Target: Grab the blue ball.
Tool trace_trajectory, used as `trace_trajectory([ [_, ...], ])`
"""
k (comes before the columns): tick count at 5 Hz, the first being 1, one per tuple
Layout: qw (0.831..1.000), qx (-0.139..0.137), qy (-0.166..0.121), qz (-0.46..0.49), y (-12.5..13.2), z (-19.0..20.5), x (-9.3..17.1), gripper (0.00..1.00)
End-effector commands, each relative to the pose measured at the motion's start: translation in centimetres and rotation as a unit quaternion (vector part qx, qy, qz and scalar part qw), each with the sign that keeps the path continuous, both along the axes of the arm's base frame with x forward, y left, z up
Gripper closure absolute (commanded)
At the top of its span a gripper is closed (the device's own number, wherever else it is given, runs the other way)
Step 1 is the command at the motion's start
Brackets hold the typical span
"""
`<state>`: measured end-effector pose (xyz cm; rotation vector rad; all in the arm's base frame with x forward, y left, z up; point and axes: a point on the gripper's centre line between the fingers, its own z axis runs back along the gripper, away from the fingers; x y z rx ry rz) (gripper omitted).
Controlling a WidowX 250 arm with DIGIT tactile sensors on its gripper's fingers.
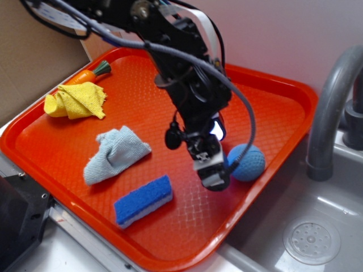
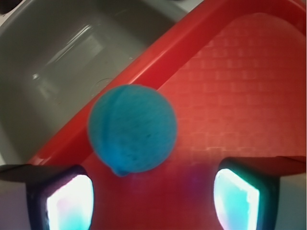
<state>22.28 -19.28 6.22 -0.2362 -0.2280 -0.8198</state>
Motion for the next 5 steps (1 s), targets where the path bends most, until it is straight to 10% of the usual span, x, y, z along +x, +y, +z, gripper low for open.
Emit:
trace_trajectory([
  [1, 0.999, -0.004, -0.040, 0.003, -2.3, 1.5, -0.4, 0.00],
  [3, 0.999, -0.012, -0.040, -0.002, -4.7, -1.9, 0.0, 0.00],
  [4, 0.998, -0.028, -0.047, 0.027, -4.0, -1.7, 0.4, 1.00],
  [5, 0.996, -0.024, -0.046, 0.069, -2.0, -1.0, 1.8, 1.00],
])
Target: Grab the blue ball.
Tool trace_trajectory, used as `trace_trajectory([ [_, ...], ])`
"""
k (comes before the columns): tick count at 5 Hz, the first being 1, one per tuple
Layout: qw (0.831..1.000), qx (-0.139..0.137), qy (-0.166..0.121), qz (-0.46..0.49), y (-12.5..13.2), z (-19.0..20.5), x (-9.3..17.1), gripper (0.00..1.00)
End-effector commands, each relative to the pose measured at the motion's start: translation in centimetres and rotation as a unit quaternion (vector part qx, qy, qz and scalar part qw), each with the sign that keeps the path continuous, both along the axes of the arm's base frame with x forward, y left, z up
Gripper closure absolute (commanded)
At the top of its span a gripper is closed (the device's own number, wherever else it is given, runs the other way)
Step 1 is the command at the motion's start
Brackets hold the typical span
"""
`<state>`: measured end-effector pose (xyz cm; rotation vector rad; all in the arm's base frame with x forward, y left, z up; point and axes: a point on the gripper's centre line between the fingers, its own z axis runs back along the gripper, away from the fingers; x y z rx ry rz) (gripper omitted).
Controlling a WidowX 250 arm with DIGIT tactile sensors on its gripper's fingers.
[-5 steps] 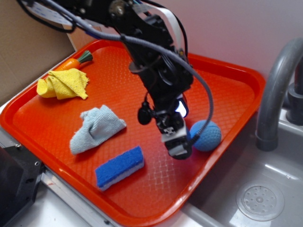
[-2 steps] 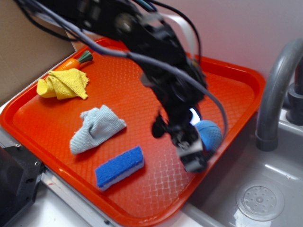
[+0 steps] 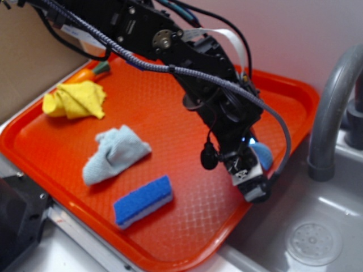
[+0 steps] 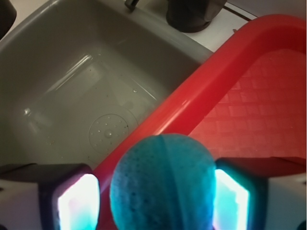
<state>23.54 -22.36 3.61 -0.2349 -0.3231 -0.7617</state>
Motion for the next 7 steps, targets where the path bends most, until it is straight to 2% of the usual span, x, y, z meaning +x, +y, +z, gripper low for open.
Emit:
trace_trajectory([
  [1, 0.994, 0.005, -0.019, 0.108, 4.0, 2.3, 2.2, 1.00],
  [2, 0.982, 0.019, -0.017, 0.187, 8.5, 5.6, 2.5, 1.00],
  [3, 0.956, 0.063, 0.021, 0.286, 13.2, 10.9, 1.9, 1.00],
  [4, 0.905, 0.080, 0.142, 0.393, 18.2, 15.4, 1.6, 1.00],
  [5, 0.861, 0.051, 0.136, 0.488, 22.6, 17.1, -0.4, 1.00],
  [6, 0.847, 0.058, 0.122, 0.514, 23.5, 17.6, -0.9, 1.00],
  [7, 0.843, 0.061, 0.119, 0.520, 23.7, 17.2, -0.4, 1.00],
])
